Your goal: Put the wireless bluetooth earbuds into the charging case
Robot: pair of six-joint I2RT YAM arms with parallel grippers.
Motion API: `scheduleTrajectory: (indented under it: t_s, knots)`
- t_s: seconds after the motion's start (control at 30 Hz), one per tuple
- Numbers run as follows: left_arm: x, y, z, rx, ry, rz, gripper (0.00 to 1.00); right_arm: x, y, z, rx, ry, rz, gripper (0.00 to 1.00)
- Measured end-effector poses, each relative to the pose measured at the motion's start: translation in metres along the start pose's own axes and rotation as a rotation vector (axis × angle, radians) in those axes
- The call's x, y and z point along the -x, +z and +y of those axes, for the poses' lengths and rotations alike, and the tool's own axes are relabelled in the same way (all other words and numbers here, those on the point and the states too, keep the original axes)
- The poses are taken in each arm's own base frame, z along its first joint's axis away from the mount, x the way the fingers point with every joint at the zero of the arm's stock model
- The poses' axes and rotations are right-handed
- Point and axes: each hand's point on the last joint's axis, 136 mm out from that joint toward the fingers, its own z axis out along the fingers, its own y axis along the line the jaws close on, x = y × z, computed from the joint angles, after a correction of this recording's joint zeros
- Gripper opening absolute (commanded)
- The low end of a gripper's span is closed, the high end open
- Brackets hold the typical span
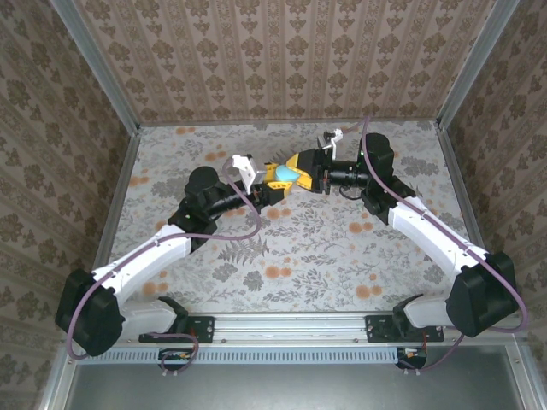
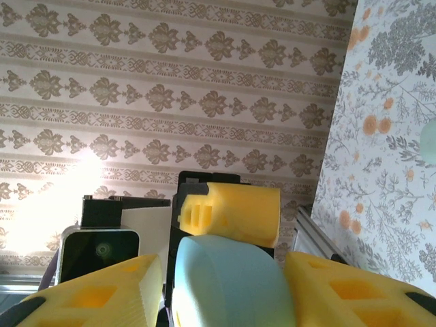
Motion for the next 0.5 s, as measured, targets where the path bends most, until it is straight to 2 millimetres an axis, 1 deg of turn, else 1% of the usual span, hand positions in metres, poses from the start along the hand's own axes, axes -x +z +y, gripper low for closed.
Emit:
scheduleTrajectory:
  t_s: [0.1,0.23,0.3,0.37,0.4,0.43,0.5]
  knots:
    - [0.0011,0.0016,0.0011,0.0,0.002,-0.002,0.27,-0.0023,0.0001,0.0005,0.003,0.004,0.013,0.45]
    - [0.0024,0.0026,0.0021,0.0,0.003,-0.004,0.28,-0.0021,0.0,0.0002,0.004,0.012,0.015,0.32]
    - [0.0029,0.0028,0.0025,0.001,0.003,-0.004,0.3,-0.0012,-0.0005,0.0009,0.007,0.012,0.012,0.25]
    - [0.0035,0.0024,0.0033,0.002,0.004,-0.005,0.33,-0.0006,-0.0006,0.0012,0.008,0.003,0.009,0.23]
    - [0.0027,0.0025,0.0034,0.002,0.002,0.0,0.36,-0.0002,-0.0006,0.0005,0.005,-0.003,0.007,0.22]
    - [0.0012,0.0028,0.0036,0.002,0.001,0.005,0.42,0.0004,-0.0007,-0.001,-0.001,-0.007,0.002,0.21]
    - [-0.0024,0.0034,0.0052,0.007,0.0,0.02,0.59,0.0029,-0.0008,-0.0052,-0.018,-0.019,-0.016,0.2]
